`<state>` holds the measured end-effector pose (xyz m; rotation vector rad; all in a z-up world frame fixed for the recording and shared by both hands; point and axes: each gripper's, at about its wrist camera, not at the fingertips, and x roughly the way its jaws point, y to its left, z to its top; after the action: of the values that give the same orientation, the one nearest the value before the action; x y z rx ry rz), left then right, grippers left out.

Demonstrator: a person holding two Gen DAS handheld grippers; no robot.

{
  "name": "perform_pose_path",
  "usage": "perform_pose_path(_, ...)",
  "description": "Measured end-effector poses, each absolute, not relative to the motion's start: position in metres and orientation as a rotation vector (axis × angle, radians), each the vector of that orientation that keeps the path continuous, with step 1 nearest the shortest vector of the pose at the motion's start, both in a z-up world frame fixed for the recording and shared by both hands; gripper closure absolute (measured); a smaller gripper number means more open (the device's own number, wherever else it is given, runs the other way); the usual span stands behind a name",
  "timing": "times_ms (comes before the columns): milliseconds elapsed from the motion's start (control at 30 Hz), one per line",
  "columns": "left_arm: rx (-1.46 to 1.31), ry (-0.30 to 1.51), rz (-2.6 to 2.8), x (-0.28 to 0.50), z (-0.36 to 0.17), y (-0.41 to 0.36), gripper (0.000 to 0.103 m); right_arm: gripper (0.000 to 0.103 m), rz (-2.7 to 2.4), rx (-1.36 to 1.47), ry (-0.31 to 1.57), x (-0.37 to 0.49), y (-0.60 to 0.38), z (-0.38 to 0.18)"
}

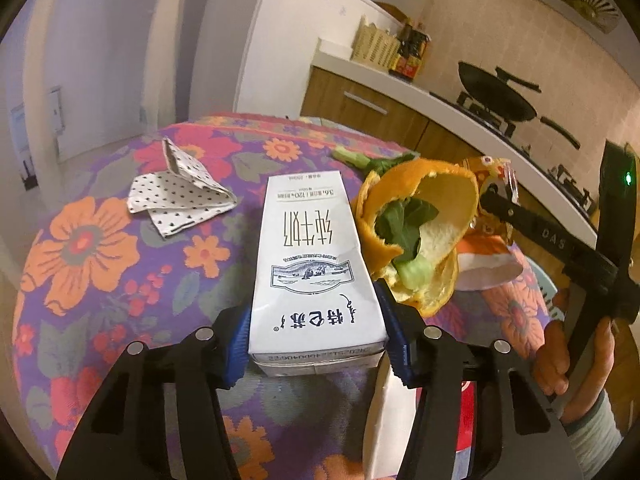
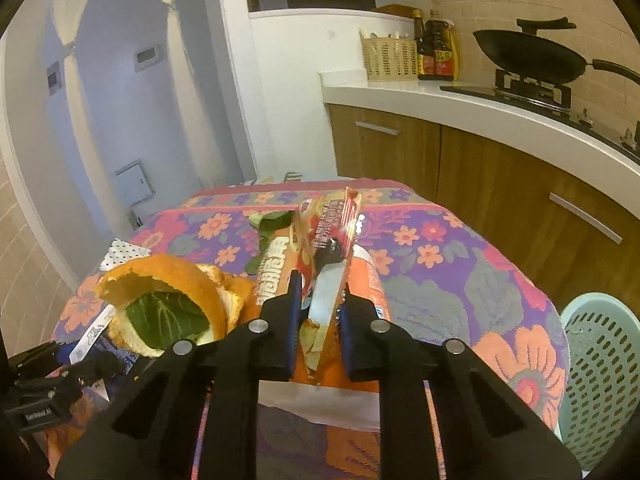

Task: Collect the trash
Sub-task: 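Grasp the white milk carton with the left gripper while the right grasps a small snack bag, then carry the small snack bag over the wastebasket with the right gripper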

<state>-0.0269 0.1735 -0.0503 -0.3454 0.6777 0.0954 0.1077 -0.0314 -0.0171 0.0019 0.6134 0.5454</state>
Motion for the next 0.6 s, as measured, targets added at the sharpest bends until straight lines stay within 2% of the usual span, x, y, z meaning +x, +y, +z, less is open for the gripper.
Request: perform_pose_path(600, -0.353, 0.503, 0.124, -0.062, -0.005, 0.175, 0.051, 0.094, 0.602, 0.098, 0.541, 0.093, -0.056, 0.012)
